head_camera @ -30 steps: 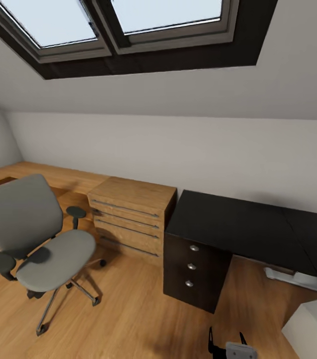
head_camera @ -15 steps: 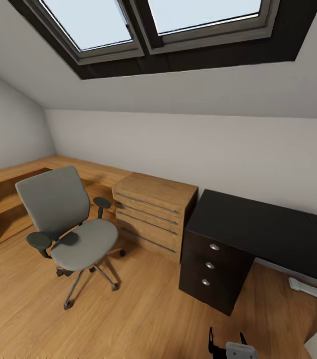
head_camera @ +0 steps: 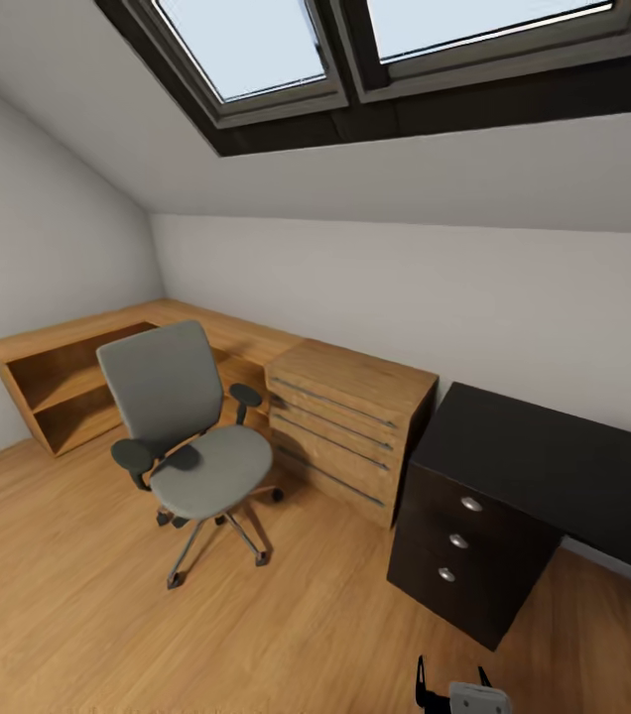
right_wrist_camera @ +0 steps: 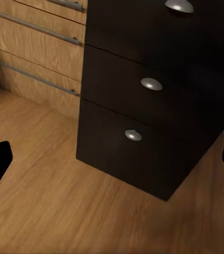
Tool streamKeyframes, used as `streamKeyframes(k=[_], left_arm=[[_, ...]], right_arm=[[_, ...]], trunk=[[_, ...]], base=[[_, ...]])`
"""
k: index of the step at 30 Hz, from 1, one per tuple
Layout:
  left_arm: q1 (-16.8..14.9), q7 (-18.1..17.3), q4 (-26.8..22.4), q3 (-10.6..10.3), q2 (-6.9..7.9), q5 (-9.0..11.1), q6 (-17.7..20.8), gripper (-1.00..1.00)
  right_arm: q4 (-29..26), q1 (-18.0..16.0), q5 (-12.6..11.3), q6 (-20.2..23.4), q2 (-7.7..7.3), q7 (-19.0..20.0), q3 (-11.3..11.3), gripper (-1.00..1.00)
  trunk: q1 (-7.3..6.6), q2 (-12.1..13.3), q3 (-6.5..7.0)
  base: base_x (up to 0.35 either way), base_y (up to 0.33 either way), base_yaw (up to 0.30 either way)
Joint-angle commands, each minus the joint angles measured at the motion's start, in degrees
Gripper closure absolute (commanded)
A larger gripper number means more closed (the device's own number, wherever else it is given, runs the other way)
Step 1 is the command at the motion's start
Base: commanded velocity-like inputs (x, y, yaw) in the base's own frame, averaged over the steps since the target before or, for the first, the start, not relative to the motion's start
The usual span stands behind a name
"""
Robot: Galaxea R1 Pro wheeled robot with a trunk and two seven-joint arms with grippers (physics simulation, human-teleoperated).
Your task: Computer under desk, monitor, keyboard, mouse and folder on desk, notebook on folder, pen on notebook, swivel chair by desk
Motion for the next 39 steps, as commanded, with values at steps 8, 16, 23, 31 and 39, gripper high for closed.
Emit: streamKeyframes(k=[8, 16, 23, 31, 39], left_arm=[[0.0, 0.0, -0.1, 0.0, -0.03, 0.4, -0.1, -1.0], [0.0, -0.1, -0.1, 0.0, -0.02, 0.4, -0.1, -1.0], [0.0, -0.1, -0.1, 0.0, -0.02, 0.3, -0.1, -1.0], [0.0, -0.2, -0.1, -0.1, -0.13, 0.3, -0.1, -1.0], [0.0, -0.3, -0.1, -0.1, -0.11, 0.3, -0.1, -1.0]], right_arm=[[-0.1, 0.0, -1.2, 0.2, -0.7, -0.4, -1.3, -1.0], [-0.4, 0.0, -2.9, -1.8, -1.26, -0.1, -3.6, -1.0], [-0.4, 0.0, -2.8, -2.1, -0.99, -0.2, -3.6, -1.0], [-0.3, 0.0, -2.2, -1.7, -0.21, 0.0, -3.2, -1.0], [-0.1, 0.0, -2.1, -1.8, -0.07, 0.0, -3.1, -1.0]], trunk=[[0.0, 0.0, -0.28], [0.0, 0.0, -0.44], [0.0, 0.0, -0.44], [0.0, 0.0, -0.44], [0.0, 0.0, -0.44]], base=[[0.0, 0.0, 0.281], [0.0, 0.0, 0.198], [0.0, 0.0, 0.123], [0.0, 0.0, 0.28], [0.0, 0.0, 0.282]])
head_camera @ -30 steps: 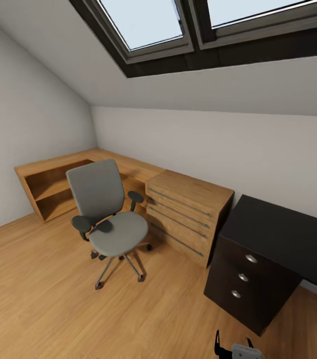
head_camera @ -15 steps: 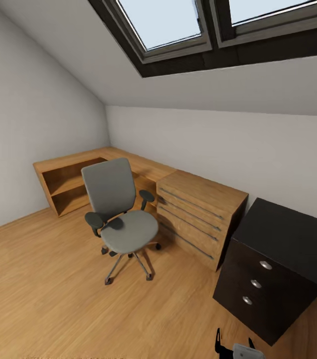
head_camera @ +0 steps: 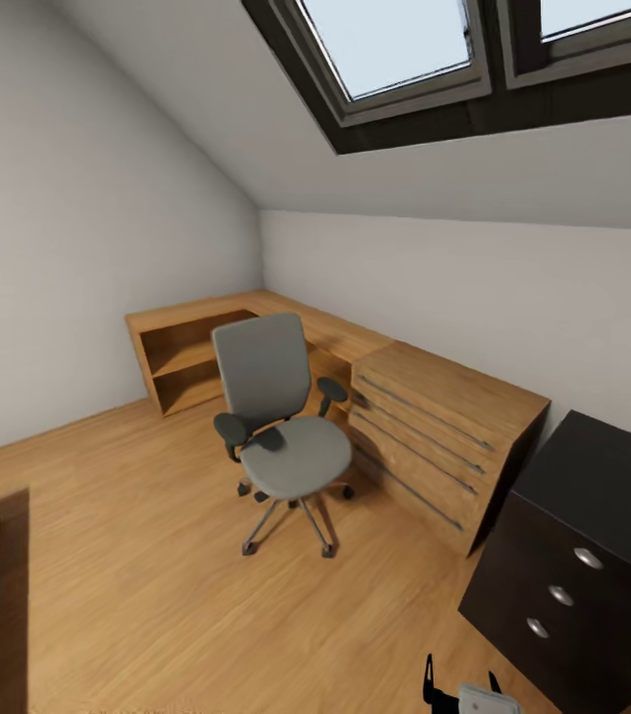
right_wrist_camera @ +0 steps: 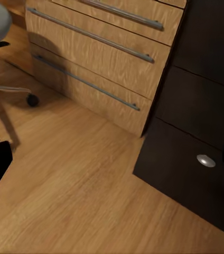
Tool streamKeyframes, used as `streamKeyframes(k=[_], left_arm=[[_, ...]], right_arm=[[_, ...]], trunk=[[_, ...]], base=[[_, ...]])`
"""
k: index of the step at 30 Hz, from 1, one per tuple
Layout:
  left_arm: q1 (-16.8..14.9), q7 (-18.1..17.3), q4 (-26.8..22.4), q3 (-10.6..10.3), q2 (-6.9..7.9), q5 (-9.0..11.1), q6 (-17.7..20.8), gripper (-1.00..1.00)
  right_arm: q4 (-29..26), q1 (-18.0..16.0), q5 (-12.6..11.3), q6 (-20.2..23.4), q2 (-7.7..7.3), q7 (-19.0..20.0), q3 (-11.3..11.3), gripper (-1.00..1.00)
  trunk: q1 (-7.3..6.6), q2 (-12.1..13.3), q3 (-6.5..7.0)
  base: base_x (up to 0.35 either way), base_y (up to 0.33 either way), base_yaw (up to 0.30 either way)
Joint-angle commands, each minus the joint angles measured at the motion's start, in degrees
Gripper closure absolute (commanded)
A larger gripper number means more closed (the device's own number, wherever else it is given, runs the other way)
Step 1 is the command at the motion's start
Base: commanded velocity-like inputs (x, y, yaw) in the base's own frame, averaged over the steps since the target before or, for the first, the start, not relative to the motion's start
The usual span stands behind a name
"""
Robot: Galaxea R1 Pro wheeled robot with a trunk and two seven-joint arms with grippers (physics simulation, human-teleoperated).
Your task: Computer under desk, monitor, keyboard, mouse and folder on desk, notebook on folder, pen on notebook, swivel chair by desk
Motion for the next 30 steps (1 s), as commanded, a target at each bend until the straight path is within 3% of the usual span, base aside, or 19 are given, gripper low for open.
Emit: streamKeyframes(k=[1, 17, 19, 22, 23, 25, 29, 30], left_arm=[[0.0, -0.2, -0.1, 0.0, -0.02, 0.4, -0.1, -1.0], [0.0, -0.3, -0.1, 0.0, 0.03, 0.3, -0.1, -1.0], [0.0, -0.2, -0.1, 0.0, 0.3, 0.3, 0.7, -1.0], [0.0, -0.1, 0.0, -0.1, 0.63, 0.3, 2.9, -1.0], [0.0, -0.1, 0.0, -0.2, 0.67, 0.3, 3.7, -1.0], [0.0, -0.1, 0.0, -0.2, 0.74, 0.3, 3.7, -1.0], [0.0, -0.1, 0.0, -0.9, 0.82, -0.1, 3.5, -1.0], [0.0, -0.1, 0.0, -1.0, 0.85, -0.2, 3.5, -1.0]], right_arm=[[0.1, 0.0, -0.2, -0.1, 0.07, -0.3, 0.5, -1.0], [0.5, 0.0, 4.4, 0.1, -0.14, -0.2, 0.3, -1.0], [0.5, 0.8, 5.1, 0.1, -1.68, -0.1, 0.3, -1.0], [0.5, 4.1, 5.7, -0.5, -5.77, 0.0, 0.3, -1.0], [0.5, 5.8, 6.2, -2.7, -6.53, 0.0, 0.5, -1.0], [0.5, 6.3, 6.9, -3.8, -6.58, 0.0, 0.6, -1.0], [0.4, 7.9, 13.5, -4.0, -6.44, -0.3, 0.5, -1.0], [0.4, 7.9, 13.7, -4.0, -6.4, -0.4, 0.4, -1.0]], trunk=[[0.0, 0.0, -0.05], [0.0, 0.0, -0.05], [0.0, 0.0, -0.05], [0.0, 0.0, -0.05], [0.0, 0.0, -0.05], [0.0, 0.0, -0.05], [0.0, 0.0, -0.05], [0.0, 0.0, -0.05]], base=[[0.0, 0.0, 0.284], [0.0, 0.0, 0.286], [0.0, 0.0, 0.288], [0.0, 0.0, 0.288], [0.0, 0.0, 0.288], [0.0, 0.0, 0.288], [0.0, 0.0, 0.288], [0.008, 0.0, 0.288]])
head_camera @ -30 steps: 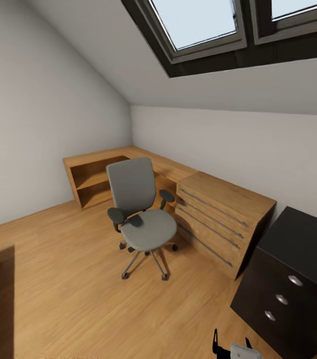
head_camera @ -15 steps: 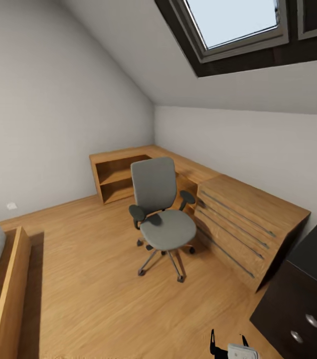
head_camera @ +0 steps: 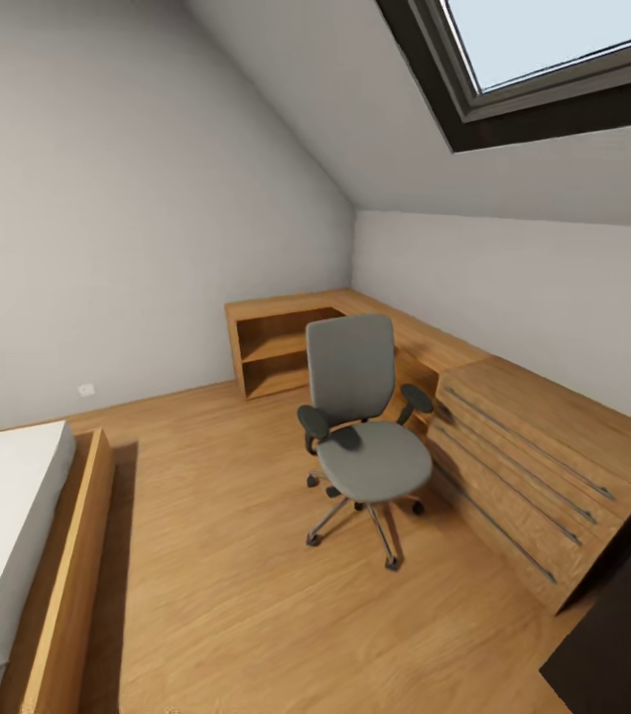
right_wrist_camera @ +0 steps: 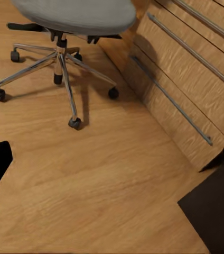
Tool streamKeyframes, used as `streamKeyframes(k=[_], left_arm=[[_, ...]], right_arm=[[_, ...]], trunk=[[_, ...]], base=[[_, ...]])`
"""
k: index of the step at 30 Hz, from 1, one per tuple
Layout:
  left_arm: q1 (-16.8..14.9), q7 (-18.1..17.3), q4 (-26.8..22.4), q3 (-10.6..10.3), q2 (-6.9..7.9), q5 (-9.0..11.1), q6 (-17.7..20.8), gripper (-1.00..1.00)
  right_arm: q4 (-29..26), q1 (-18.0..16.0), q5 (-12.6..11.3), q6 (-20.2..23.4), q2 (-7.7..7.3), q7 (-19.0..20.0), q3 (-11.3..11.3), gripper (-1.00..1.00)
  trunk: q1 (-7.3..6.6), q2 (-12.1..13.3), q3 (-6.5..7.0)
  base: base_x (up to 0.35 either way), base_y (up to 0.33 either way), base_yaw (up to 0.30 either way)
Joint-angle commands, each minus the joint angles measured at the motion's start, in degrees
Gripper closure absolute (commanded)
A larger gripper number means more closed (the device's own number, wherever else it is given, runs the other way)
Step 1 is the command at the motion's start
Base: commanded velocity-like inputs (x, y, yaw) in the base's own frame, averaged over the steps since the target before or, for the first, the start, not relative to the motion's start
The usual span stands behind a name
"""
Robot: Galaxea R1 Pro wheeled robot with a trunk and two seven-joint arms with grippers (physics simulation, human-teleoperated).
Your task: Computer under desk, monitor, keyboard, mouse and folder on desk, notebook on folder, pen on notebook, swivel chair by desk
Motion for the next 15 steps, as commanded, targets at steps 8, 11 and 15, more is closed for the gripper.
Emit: streamKeyframes(k=[8, 11, 15], left_arm=[[0.0, -0.2, -0.1, 0.0, -0.01, 0.3, 0.2, -1.0], [0.0, -0.2, -0.1, 0.0, -0.01, 0.3, 0.3, -1.0], [0.0, -0.2, -0.1, 0.0, -0.01, 0.3, 0.3, -1.0]], right_arm=[[0.0, 0.0, -0.3, -0.2, 0.05, -0.3, 0.5, -1.0], [0.0, 0.0, -0.3, -0.2, 0.05, -0.3, 0.5, -1.0], [0.0, 0.0, -0.3, -0.2, 0.04, -0.2, 0.5, -1.0]], trunk=[[0.01, 0.0, -0.05], [0.01, 0.0, -0.05], [0.01, 0.0, -0.05]], base=[[0.213, 0.0, 0.288], [0.309, 0.0, 0.288], [0.318, 0.0, 0.288]])
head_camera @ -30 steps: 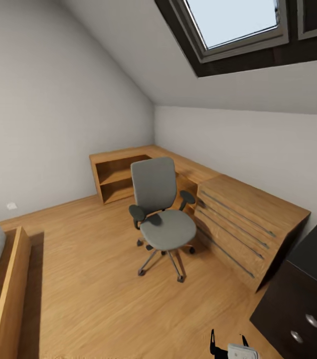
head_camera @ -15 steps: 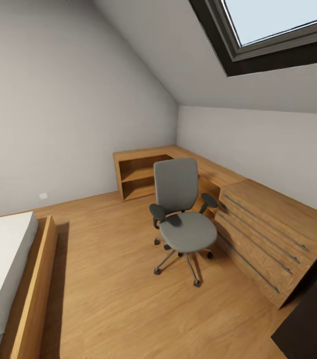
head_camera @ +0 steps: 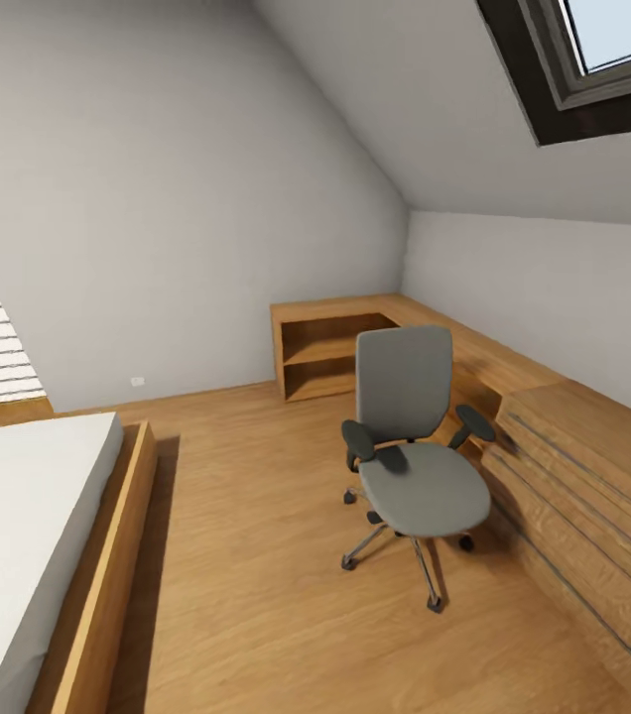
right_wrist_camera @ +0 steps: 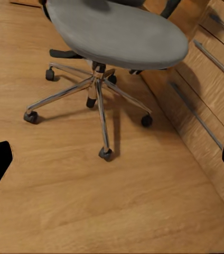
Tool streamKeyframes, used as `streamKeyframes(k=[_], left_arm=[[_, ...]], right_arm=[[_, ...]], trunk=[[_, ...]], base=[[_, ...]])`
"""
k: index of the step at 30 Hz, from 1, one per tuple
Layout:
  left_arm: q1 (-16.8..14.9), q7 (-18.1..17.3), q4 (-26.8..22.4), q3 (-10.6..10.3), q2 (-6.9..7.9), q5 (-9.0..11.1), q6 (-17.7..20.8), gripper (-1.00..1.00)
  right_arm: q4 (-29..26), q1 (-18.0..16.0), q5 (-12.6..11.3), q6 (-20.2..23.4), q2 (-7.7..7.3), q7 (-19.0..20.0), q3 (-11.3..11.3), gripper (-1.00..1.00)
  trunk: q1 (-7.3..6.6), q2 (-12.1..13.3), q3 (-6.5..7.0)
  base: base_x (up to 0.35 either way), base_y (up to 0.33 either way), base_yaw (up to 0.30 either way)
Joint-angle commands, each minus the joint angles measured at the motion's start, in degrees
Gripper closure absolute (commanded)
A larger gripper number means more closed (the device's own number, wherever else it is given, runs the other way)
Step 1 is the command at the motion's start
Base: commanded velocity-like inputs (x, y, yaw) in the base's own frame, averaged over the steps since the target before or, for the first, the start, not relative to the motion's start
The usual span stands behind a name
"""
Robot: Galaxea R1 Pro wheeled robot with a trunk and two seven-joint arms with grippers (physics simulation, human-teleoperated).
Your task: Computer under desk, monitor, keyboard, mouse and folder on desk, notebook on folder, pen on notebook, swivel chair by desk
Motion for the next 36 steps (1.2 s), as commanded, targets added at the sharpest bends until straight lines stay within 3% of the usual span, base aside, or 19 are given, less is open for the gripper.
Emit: streamKeyframes(k=[1, 14, 27, 36], left_arm=[[0.0, -0.2, -0.1, 0.1, -0.02, 0.3, -0.1, -1.0], [0.0, -0.2, -0.1, 0.0, -0.02, 0.3, -0.1, -1.0], [0.0, -0.2, -0.1, 0.0, 0.06, 0.3, 0.0, -1.0], [0.0, -0.1, -0.1, 0.0, -0.02, 0.3, 0.0, -1.0]], right_arm=[[0.1, 0.0, -0.2, -0.2, -0.01, -0.1, 0.5, -1.0], [0.2, 0.0, 0.0, -0.2, -0.05, 0.0, 0.6, -1.0], [0.3, 0.0, 0.1, -0.2, -0.05, 0.1, 0.7, -1.0], [0.3, -0.1, 0.0, -0.2, -0.16, 0.2, 0.7, -1.0]], trunk=[[0.04, 0.0, -0.05], [0.04, 0.0, -0.05], [0.04, 0.0, -0.05], [0.04, 0.0, -0.05]], base=[[0.321, 0.0, 0.288], [0.314, 0.0, 0.288], [0.096, 0.0, 0.285], [0.32, 0.0, 0.027]])
